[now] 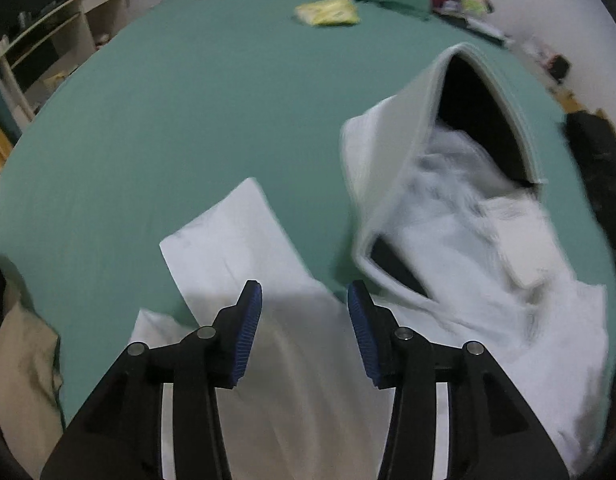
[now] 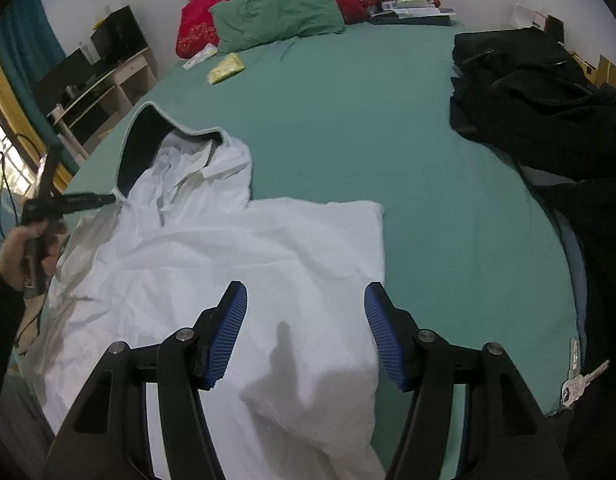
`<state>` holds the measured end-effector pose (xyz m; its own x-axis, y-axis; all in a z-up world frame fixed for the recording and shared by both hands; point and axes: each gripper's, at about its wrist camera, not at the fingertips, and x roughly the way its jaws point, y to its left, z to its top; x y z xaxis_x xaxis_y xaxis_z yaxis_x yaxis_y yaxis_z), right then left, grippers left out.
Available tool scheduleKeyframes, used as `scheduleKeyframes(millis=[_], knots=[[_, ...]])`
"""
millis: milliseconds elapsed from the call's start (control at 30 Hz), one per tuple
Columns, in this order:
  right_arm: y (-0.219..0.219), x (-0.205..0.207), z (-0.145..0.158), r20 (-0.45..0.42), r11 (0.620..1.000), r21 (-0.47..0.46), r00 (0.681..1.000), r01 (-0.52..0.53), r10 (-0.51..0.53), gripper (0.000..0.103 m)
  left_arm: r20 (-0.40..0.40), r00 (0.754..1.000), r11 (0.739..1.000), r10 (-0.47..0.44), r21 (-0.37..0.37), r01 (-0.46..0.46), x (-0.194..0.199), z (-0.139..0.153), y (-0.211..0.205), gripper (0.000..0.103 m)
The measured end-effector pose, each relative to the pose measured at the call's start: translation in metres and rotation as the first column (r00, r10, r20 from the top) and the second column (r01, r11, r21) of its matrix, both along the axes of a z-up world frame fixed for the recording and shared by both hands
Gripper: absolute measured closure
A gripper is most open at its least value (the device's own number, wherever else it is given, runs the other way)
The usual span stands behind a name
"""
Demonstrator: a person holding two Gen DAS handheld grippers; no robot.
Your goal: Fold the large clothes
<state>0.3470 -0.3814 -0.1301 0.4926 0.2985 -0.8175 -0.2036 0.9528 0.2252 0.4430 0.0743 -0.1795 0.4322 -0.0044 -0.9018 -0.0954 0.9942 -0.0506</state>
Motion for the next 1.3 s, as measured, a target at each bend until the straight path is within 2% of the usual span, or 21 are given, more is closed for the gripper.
scheduleKeyframes(millis=[33,167,200,233,333,467,600,700,767,867,933,967,1000,1033,1067,1100,1133,1200,1300], knots=[[0.0,0.003,0.0,-0.009,1.0,-0.012,1.0,0.01,-0.01,0.042,-0.021,1.0,1.0,0.015,0.009,-0.015,0.004,-0.01,0.005,0.056],[0.0,0.006,0.002,-0.002,1.0,-0.024,1.0,0.014,-0.014,0.042,0.029,0.999,0.998,-0.037,0.043,0.035,-0.002,-0.011,0.005,0.058],[0.001,0.006,0.003,0.0,1.0,-0.022,1.0,0.008,-0.008,0.042,0.05,0.998,0.998,-0.045,0.044,0.043,-0.005,-0.01,0.006,0.082],[0.002,0.005,0.004,0.009,1.0,-0.028,1.0,0.008,-0.008,0.042,0.061,0.997,0.998,-0.045,0.052,0.042,-0.009,-0.008,0.007,0.096],[0.004,0.002,0.005,0.01,0.998,-0.055,1.0,0.006,-0.006,0.042,0.129,0.992,0.999,-0.011,0.037,0.007,-0.021,0.01,0.014,0.096],[0.002,-0.003,0.008,0.019,0.996,-0.088,1.0,0.01,-0.008,0.042,0.267,0.963,0.998,0.027,0.044,-0.04,-0.046,0.058,0.013,0.096],[-0.007,-0.011,0.014,0.04,0.996,-0.091,0.999,0.023,-0.02,0.042,0.408,0.913,1.0,0.009,0.014,-0.016,-0.069,0.114,-0.009,0.096],[-0.016,-0.017,0.017,0.051,0.996,-0.076,0.998,0.036,-0.032,0.042,0.505,0.861,0.997,-0.065,0.001,0.075,-0.087,0.155,-0.058,0.096],[-0.023,-0.021,0.019,0.051,0.997,-0.069,0.998,0.042,-0.038,0.042,0.537,0.835,0.99,-0.123,0.001,0.144,-0.099,0.17,-0.092,0.096],[-0.032,-0.026,0.02,0.057,0.996,-0.069,0.997,0.053,-0.049,0.042,0.527,0.82,0.96,-0.226,-0.023,0.28,-0.105,0.174,-0.155,0.096],[-0.039,-0.03,0.022,0.065,0.996,-0.065,0.997,0.054,-0.05,0.042,0.502,0.822,0.938,-0.271,-0.056,0.343,-0.11,0.165,-0.188,0.096],[-0.042,-0.031,0.022,0.065,0.996,-0.07,0.996,0.062,-0.058,0.042,0.47,0.825,0.916,-0.313,-0.08,0.393,-0.111,0.155,-0.21,0.096],[-0.046,-0.032,0.022,0.062,0.995,-0.07,0.996,0.07,-0.066,0.042,0.427,0.829,0.889,-0.361,-0.11,0.445,-0.111,0.143,-0.228,0.09],[-0.051,-0.033,0.022,0.063,0.995,-0.063,0.995,0.076,-0.072,0.042,0.364,0.832,0.852,-0.419,-0.159,0.499,-0.112,0.128,-0.247,0.078],[-0.055,-0.033,0.022,0.065,0.995,-0.058,0.995,0.082,-0.079,0.042,0.318,0.834,0.829,-0.451,-0.198,0.524,-0.112,0.115,-0.26,0.071],[-0.059,-0.033,0.021,0.062,0.994,-0.056,0.994,0.091,-0.088,0.042,0.295,0.837,0.819,-0.461,-0.222,0.53,-0.116,0.105,-0.265,0.06],[-0.062,-0.033,0.02,0.055,0.994,-0.051,0.994,0.097,-0.094,0.042,0.268,0.837,0.81,-0.478,-0.235,0.538,-0.122,0.095,-0.27,0.056],[-0.064,-0.032,0.018,0.056,0.996,-0.022,0.995,0.089,-0.088,0.042,0.251,0.839,0.81,-0.483,-0.236,0.537,-0.135,0.085,-0.261,0.055],[-0.057,-0.026,0.009,0.025,0.998,0.021,0.998,0.055,-0.055,0.042,0.23,0.873,0.844,-0.43,-0.242,0.479,-0.148,0.079,-0.211,0.054]])
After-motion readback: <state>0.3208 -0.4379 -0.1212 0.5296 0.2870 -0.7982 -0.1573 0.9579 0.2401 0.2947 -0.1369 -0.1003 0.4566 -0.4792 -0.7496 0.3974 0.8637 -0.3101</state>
